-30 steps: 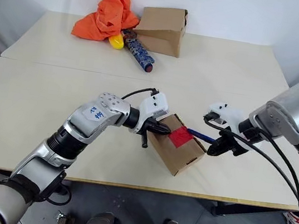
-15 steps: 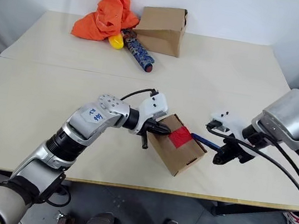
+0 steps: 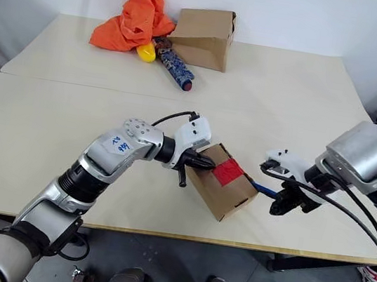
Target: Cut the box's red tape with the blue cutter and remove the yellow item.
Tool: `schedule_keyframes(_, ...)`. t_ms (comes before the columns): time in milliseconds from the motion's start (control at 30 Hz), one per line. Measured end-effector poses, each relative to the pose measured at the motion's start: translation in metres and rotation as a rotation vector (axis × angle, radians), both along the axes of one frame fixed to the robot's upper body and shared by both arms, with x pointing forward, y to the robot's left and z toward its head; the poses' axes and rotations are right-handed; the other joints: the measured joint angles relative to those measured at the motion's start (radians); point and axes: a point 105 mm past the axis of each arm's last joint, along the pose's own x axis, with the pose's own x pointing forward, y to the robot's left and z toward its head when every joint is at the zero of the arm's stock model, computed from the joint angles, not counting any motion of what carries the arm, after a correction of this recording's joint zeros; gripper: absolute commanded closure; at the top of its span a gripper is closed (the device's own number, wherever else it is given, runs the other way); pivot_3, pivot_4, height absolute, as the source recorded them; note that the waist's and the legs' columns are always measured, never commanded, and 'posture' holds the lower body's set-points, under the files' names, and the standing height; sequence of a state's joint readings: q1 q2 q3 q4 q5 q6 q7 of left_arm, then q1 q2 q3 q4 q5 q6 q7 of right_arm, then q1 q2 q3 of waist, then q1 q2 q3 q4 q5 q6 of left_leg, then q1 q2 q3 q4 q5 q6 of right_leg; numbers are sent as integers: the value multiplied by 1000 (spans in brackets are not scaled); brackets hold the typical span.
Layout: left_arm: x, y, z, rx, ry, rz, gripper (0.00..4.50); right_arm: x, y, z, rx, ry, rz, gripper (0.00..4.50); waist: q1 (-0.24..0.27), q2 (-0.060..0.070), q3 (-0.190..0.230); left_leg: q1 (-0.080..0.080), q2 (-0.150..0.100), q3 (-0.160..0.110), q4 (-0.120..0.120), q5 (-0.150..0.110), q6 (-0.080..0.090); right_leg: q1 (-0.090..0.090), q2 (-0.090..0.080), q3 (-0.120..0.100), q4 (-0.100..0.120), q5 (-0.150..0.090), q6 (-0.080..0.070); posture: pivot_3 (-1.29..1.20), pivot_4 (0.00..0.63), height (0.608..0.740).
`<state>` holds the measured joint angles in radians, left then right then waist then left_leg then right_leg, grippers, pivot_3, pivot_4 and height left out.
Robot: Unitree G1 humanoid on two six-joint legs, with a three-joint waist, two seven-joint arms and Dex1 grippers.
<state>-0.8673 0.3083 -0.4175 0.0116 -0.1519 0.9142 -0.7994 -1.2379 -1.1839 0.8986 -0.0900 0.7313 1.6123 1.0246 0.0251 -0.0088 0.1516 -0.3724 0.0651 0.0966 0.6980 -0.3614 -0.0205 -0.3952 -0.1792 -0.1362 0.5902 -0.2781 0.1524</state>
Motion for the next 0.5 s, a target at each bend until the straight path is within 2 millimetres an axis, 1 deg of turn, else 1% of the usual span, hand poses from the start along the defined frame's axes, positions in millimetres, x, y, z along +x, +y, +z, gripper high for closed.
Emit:
schedule_keyframes(133,0,0,0,0,0,0,4482,8,8,-2,19,-4,1,4349,0,0,0,0,0,0,0,0,0,0,0,0,0,0,0,0,150,740)
schedule_keyframes(233,0,1,0,-1,1,1,4482,11,11,1,30,-19,1,4349,-1,0,0,0,0,0,0,0,0,0,0,0,0,0,0,0,150,740)
schedule_keyframes(333,0,1,0,-3,1,5,4482,20,21,5,51,-62,15,4349,-1,1,0,0,0,1,0,0,0,0,0,0,1,0,0,0,150,740)
schedule_keyframes(500,0,2,0,-4,1,6,4482,23,23,7,59,-75,9,4349,-3,1,0,0,0,1,0,0,0,0,0,0,1,0,0,0,150,740)
